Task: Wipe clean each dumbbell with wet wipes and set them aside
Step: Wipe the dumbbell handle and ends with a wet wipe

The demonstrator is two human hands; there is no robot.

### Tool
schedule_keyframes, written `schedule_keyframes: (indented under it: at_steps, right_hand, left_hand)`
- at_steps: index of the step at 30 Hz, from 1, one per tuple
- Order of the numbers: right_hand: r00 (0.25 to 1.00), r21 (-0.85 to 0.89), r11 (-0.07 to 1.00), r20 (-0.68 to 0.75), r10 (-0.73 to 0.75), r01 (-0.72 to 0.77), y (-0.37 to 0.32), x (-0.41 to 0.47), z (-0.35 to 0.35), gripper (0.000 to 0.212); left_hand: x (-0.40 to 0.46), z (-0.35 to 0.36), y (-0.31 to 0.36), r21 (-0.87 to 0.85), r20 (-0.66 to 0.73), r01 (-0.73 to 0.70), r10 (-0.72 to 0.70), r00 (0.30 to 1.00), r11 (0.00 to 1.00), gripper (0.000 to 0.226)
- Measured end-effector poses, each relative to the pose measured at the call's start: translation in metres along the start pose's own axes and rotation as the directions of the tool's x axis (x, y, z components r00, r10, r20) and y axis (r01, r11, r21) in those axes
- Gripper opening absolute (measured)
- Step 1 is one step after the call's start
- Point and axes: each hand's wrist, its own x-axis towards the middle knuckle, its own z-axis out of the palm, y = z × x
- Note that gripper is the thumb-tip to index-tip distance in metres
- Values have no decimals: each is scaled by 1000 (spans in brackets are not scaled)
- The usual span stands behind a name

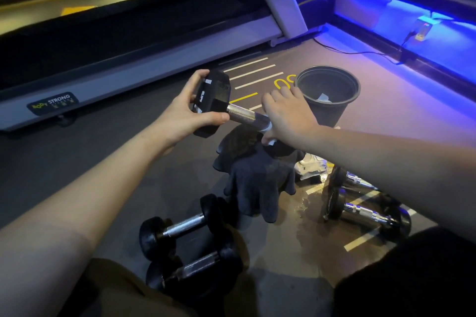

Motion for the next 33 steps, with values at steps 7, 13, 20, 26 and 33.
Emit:
schedule_keyframes:
  at_steps: [7, 13, 20, 26, 33]
  right_hand:
    - [996, 89, 994, 51, -71, 66, 14, 0, 3, 61]
    - [908, 444, 894, 396, -136, -60, 34, 22, -10, 62]
    - [839, 486, 864, 518, -168, -127, 35, 31, -20, 64]
    - [968, 308, 951, 234, -91, 15, 21, 16, 2, 69]
    - [998, 103, 994, 54, -44, 38, 2, 5, 4, 75]
  left_hand:
    - [-5, -1, 1, 0, 23, 2, -2, 1000, 1000, 85]
    - [-7, 4, 8, 12, 17, -10, 10, 1000, 1000, 86]
    - [-6, 7, 12, 18, 13, -14, 14, 1000, 1000, 86]
    - [-8, 4, 7, 12, 6, 10, -10, 1000, 1000, 85]
    - [-7, 4, 6, 11, -6, 9, -9, 1000, 1000, 85]
